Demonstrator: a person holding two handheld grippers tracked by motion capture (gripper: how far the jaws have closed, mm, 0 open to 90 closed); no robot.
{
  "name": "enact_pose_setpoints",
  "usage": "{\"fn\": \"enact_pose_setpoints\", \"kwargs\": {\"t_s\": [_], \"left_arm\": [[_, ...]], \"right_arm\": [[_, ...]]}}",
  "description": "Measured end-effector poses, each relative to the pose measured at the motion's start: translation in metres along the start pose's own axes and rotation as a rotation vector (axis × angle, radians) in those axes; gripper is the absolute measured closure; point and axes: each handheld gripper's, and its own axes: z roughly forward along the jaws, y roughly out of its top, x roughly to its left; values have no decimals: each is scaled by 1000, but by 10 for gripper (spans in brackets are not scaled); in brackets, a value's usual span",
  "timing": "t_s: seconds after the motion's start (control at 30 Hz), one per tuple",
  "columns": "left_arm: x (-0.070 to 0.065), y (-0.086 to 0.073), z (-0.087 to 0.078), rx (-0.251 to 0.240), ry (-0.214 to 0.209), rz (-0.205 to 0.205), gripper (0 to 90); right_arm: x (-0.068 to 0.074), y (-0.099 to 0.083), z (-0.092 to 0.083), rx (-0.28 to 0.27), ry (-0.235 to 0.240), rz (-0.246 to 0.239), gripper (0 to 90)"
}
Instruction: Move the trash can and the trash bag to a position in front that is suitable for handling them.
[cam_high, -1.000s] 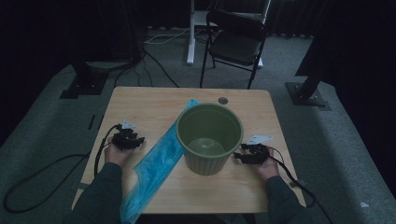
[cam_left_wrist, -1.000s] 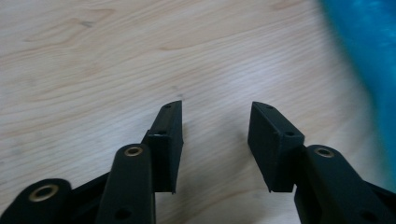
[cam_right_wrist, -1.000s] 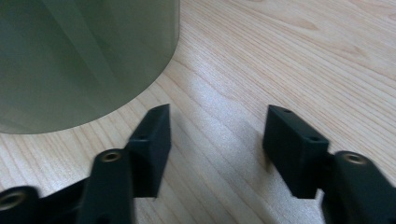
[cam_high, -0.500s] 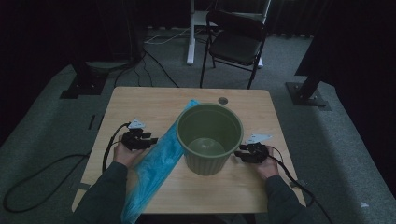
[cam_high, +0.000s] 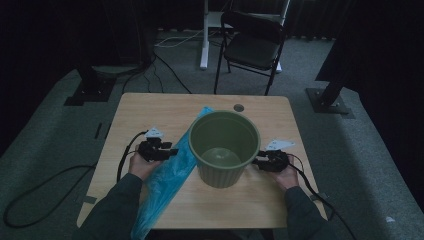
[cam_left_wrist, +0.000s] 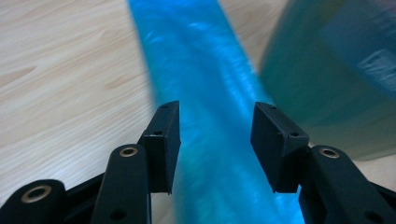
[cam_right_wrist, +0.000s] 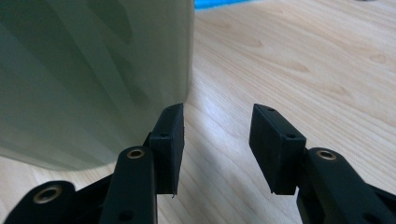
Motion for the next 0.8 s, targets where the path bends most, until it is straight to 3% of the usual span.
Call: {"fn": "enact_pose_setpoints", "kwargs": {"t_s": [0.2, 0.43, 0.8], "left_arm": [[-19, 11, 8, 5, -38, 50, 524], [-34, 19, 19, 5, -78, 75, 529], [-40, 20, 18, 11, -103, 110, 589]], "right_arm": [[4, 7, -1, -20, 15, -14, 551], [7, 12, 2, -30, 31, -23, 568], [8, 12, 0, -19, 71, -25, 647]]}}
